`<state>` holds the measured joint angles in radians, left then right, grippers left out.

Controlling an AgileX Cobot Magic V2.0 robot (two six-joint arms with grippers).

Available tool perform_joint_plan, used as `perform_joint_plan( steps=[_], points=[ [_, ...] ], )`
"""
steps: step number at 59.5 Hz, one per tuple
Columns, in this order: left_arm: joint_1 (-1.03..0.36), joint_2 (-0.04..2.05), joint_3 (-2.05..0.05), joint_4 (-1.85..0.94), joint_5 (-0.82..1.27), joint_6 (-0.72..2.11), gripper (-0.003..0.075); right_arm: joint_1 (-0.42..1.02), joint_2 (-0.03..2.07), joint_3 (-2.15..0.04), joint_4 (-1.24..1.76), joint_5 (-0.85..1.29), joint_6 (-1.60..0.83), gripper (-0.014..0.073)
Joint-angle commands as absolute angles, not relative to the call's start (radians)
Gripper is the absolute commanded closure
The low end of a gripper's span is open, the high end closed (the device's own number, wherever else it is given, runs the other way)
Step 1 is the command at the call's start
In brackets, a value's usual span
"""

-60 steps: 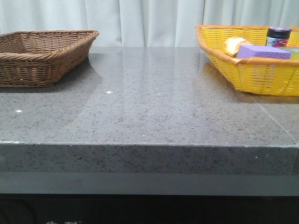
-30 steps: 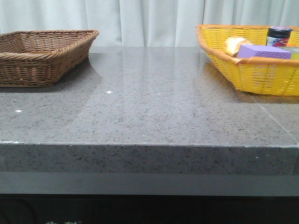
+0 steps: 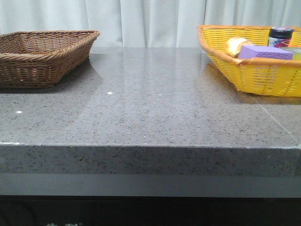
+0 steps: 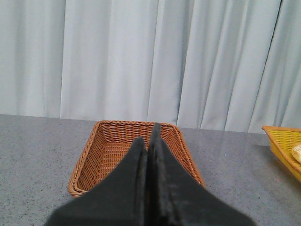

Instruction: Transfer tape with both arms

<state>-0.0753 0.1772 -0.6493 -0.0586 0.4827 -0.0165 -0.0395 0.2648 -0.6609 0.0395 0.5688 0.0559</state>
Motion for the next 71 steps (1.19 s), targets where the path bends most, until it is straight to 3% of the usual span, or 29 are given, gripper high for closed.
perform_joint_plan(
  steps=[1,25,50,54,59,67,71],
  points=[
    [-0.073,0.275,-0.752,-0.067,0.481,-0.021,0.0741,-0.043,0.366,-0.762,0.039,0.612,0.056,0.0662],
    [-0.073,0.518,-0.814,-0.072,0.524,-0.021,0.0741,-0.043,0.61,-0.795,0.039,0.683,0.056,0.0662],
    [-0.073,0.645,-0.814,-0.076,0.55,-0.021,0.074,-0.043,0.685,-0.785,0.008,0.688,0.055,0.065],
    [-0.073,0.659,-0.814,-0.076,0.55,-0.017,0.0736,-0.043,0.685,-0.785,0.0,0.696,0.055,0.0599],
    [-0.073,0.667,-0.814,-0.076,0.55,0.0,0.0678,-0.043,0.685,-0.785,-0.007,0.703,0.055,0.0465],
    [-0.073,0.667,-0.814,-0.076,0.55,0.014,0.0414,-0.043,0.685,-0.785,-0.014,0.711,0.055,0.0178],
    [-0.073,0.667,-0.814,-0.076,0.55,0.016,0.0283,-0.043,0.685,-0.785,-0.016,0.713,0.055,0.0076]
  ],
)
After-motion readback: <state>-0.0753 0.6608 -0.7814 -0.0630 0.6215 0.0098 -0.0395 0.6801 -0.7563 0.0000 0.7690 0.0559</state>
